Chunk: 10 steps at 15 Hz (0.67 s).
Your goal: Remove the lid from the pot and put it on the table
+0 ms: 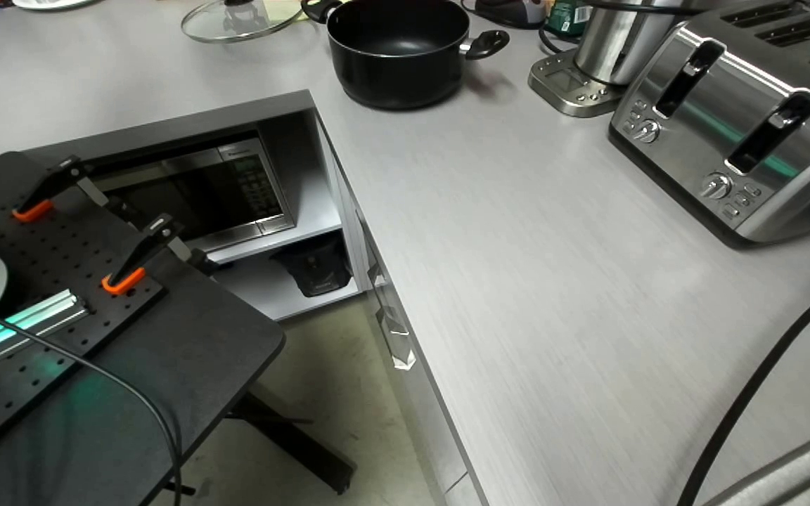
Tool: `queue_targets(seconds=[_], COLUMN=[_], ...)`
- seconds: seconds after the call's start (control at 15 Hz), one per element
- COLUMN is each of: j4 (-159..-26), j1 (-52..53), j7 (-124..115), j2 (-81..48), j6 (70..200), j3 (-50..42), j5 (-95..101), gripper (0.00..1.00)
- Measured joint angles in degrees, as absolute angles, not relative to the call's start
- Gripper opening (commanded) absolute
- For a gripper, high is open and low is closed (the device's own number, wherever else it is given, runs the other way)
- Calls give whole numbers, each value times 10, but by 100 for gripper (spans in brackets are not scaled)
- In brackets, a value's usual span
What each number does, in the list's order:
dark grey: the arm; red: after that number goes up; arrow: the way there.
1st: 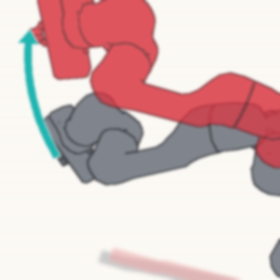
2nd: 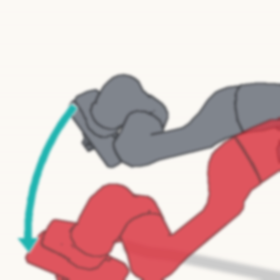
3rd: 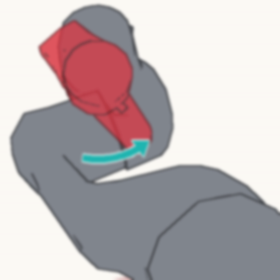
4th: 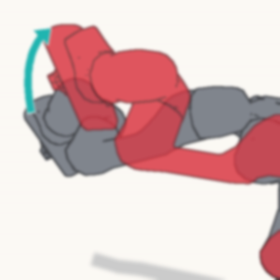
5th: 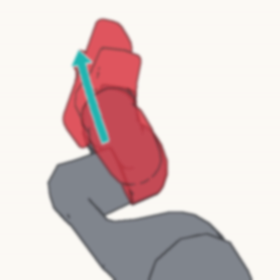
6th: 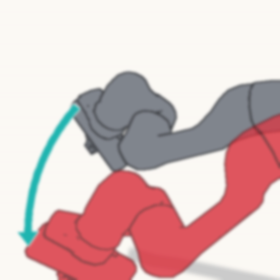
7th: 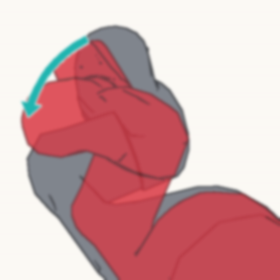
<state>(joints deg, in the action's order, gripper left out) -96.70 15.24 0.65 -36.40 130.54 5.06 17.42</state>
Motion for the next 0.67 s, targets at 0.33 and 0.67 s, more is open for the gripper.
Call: queue_targets(seconds=[0.33,0.67], j4=[-967,-967], j1=[147,138], j7=[29,56], j2=[-388,-408], j6=[1311,1318], j3=[51,52], j5=[173,172], gripper=[24,24])
